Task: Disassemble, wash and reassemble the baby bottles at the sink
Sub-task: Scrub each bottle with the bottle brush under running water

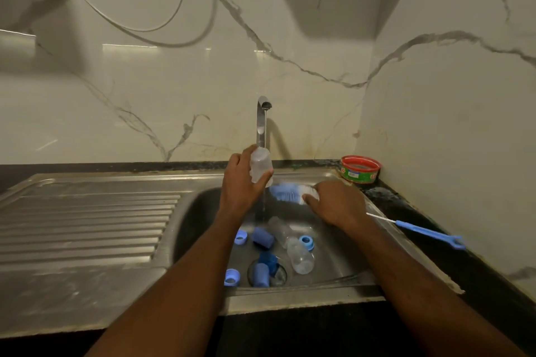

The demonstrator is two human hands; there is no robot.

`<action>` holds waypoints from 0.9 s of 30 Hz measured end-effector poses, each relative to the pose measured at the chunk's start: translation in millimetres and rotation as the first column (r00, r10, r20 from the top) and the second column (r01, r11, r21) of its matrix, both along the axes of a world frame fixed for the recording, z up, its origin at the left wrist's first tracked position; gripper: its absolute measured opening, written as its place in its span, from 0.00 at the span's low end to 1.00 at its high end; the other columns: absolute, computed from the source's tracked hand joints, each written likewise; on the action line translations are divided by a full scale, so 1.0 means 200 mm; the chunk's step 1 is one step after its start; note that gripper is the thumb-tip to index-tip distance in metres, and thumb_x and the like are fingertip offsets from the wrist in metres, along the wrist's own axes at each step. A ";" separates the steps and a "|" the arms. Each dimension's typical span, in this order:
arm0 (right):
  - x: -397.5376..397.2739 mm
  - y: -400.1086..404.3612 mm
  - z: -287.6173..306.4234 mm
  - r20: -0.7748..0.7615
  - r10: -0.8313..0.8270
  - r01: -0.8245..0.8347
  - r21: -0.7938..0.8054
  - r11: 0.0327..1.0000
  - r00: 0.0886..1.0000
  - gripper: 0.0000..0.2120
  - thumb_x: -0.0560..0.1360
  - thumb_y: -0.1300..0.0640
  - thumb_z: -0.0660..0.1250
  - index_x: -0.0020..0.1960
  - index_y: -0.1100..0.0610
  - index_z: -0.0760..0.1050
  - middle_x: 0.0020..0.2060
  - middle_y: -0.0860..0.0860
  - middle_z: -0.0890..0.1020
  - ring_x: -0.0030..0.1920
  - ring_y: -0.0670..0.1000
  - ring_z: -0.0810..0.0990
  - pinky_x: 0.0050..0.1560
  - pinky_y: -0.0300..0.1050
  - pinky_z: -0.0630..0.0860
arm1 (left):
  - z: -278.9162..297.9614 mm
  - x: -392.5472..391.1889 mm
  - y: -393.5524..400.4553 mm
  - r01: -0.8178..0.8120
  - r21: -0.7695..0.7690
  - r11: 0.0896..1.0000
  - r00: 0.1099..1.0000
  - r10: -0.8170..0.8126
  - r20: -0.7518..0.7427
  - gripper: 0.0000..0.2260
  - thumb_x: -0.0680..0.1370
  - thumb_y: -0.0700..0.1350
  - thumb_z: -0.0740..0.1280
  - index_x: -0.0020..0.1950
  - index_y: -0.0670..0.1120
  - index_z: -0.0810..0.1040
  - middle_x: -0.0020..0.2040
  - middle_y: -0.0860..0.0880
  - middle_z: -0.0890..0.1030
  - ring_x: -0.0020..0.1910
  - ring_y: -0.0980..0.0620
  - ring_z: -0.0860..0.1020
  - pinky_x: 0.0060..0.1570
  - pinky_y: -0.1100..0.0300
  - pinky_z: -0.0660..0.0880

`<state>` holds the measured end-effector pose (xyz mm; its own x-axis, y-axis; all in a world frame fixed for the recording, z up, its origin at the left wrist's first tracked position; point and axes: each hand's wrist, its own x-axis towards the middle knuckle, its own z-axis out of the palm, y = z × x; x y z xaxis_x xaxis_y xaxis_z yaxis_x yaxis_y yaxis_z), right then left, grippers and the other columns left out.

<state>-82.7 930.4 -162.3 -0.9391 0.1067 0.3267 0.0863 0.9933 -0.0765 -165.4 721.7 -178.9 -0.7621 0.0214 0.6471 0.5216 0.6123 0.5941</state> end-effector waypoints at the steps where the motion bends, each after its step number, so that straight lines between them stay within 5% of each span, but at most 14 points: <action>1: 0.00 -0.01 0.00 -0.019 -0.006 0.006 -0.004 1.000 1.000 0.18 0.81 0.40 0.61 0.63 0.50 0.78 0.56 0.52 0.83 0.54 0.52 0.81 0.57 0.50 0.77 | -0.01 0.01 0.00 -0.011 -0.014 1.000 0.998 0.012 0.056 0.30 0.74 0.51 0.77 0.73 0.50 0.70 0.65 0.45 0.76 0.60 0.49 0.76 0.59 0.55 0.75; 4: 0.02 -0.02 -0.05 0.174 -0.045 0.034 0.065 0.997 0.984 0.18 0.80 0.41 0.63 0.63 0.51 0.78 0.56 0.51 0.82 0.55 0.52 0.81 0.56 0.48 0.77 | -0.08 0.06 -0.04 0.012 -0.135 0.991 0.951 0.031 0.308 0.27 0.72 0.46 0.79 0.68 0.49 0.73 0.63 0.45 0.79 0.58 0.49 0.78 0.58 0.53 0.79; 6: 0.08 -0.05 -0.05 0.234 -0.068 0.036 0.139 0.990 0.970 0.16 0.80 0.43 0.64 0.62 0.51 0.79 0.56 0.51 0.83 0.55 0.52 0.81 0.51 0.46 0.75 | -0.05 0.13 -0.05 -0.007 -0.144 0.990 0.961 0.046 0.273 0.28 0.71 0.45 0.79 0.69 0.49 0.74 0.63 0.45 0.80 0.61 0.48 0.79 0.61 0.51 0.78; 9: 0.14 -0.10 -0.02 0.115 -0.071 0.051 0.166 0.985 0.991 0.12 0.80 0.47 0.63 0.58 0.50 0.80 0.53 0.50 0.84 0.53 0.52 0.83 0.46 0.45 0.73 | 0.02 0.23 -0.04 -0.024 -0.061 0.998 0.976 0.036 0.216 0.29 0.72 0.45 0.79 0.70 0.48 0.74 0.63 0.47 0.80 0.62 0.49 0.78 0.63 0.54 0.75; 16: 0.31 -0.34 0.05 0.035 -0.033 0.027 0.160 0.987 0.999 0.10 0.79 0.48 0.63 0.56 0.49 0.79 0.51 0.50 0.84 0.50 0.53 0.84 0.43 0.46 0.73 | 0.07 0.37 -0.30 -0.072 -0.158 0.985 0.973 0.104 0.204 0.33 0.69 0.50 0.81 0.71 0.50 0.73 0.65 0.46 0.79 0.65 0.46 0.77 0.64 0.52 0.75; 27: 0.32 -1.17 0.32 -0.135 0.302 -0.292 0.088 0.952 0.944 0.13 0.81 0.48 0.60 0.60 0.49 0.79 0.57 0.51 0.84 0.58 0.56 0.82 0.53 0.47 0.75 | 0.38 0.55 -1.33 -0.348 -0.207 0.914 0.914 0.380 0.142 0.33 0.69 0.55 0.80 0.69 0.44 0.74 0.60 0.42 0.81 0.58 0.44 0.80 0.53 0.56 0.74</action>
<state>-19.7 696.1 -98.5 -0.8668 -0.1960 0.4585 -0.2204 0.9754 0.0003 -55.4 455.2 -102.9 -0.8391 -0.1800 0.5134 0.1392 0.8412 0.5224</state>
